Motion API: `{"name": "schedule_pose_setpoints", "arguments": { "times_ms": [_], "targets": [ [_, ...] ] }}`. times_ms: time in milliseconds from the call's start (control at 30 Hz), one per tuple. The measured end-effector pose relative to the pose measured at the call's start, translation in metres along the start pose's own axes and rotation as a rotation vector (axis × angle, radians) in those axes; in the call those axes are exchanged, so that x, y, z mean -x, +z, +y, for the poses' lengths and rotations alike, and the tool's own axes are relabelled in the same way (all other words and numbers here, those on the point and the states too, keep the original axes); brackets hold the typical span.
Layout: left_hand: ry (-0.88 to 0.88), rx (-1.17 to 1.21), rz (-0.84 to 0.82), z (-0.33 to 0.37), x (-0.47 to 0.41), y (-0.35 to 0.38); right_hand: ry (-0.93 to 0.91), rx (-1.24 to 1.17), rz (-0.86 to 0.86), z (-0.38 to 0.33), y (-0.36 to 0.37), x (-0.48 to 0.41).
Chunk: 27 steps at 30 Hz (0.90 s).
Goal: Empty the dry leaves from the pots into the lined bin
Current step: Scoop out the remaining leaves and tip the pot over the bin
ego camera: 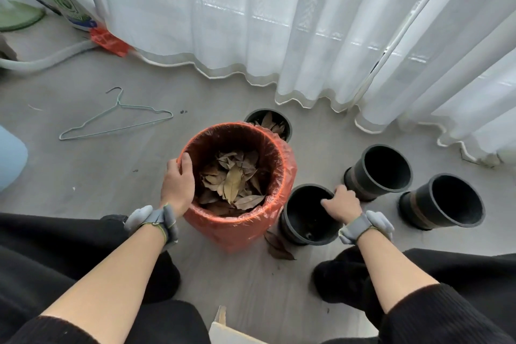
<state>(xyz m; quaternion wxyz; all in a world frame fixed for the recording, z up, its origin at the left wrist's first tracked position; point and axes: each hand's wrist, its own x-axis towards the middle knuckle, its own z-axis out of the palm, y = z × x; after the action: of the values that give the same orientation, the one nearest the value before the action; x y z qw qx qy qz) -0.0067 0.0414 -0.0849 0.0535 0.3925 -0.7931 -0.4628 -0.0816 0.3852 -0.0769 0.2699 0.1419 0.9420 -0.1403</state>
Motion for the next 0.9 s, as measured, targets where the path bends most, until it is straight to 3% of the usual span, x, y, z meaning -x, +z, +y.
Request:
{"name": "schedule_pose_setpoints", "arguments": {
  "times_ms": [133, 267, 333, 433, 533, 633, 700, 900],
  "targets": [
    [-0.105, 0.185, -0.023, 0.003, -0.009, -0.016, 0.048, 0.026, -0.039, 0.018, 0.013, 0.011],
    [-0.130, 0.066, 0.221, 0.008, -0.010, -0.033, -0.017, 0.063, 0.000, 0.012, -0.008, 0.009],
    [-0.047, 0.070, 0.314, 0.021, -0.005, -0.036, -0.057, 0.094, 0.037, 0.008, -0.030, 0.007],
    [0.159, 0.153, 0.279, 0.050, 0.004, -0.031, -0.093, 0.118, 0.123, 0.001, -0.076, 0.005],
    [0.334, 0.250, 0.111, 0.089, 0.021, -0.017, -0.144, 0.075, 0.212, -0.010, -0.136, 0.009],
    [0.345, 0.336, -0.175, 0.127, 0.041, -0.001, -0.226, 0.003, 0.305, -0.024, -0.190, 0.021],
    [0.193, 0.483, -0.376, 0.145, 0.053, 0.009, -0.293, -0.067, 0.342, -0.035, -0.211, 0.032],
    [-0.520, 0.910, -0.839, 0.173, 0.068, -0.011, -0.584, -0.323, 0.351, -0.073, -0.213, 0.085]
  ]
}}
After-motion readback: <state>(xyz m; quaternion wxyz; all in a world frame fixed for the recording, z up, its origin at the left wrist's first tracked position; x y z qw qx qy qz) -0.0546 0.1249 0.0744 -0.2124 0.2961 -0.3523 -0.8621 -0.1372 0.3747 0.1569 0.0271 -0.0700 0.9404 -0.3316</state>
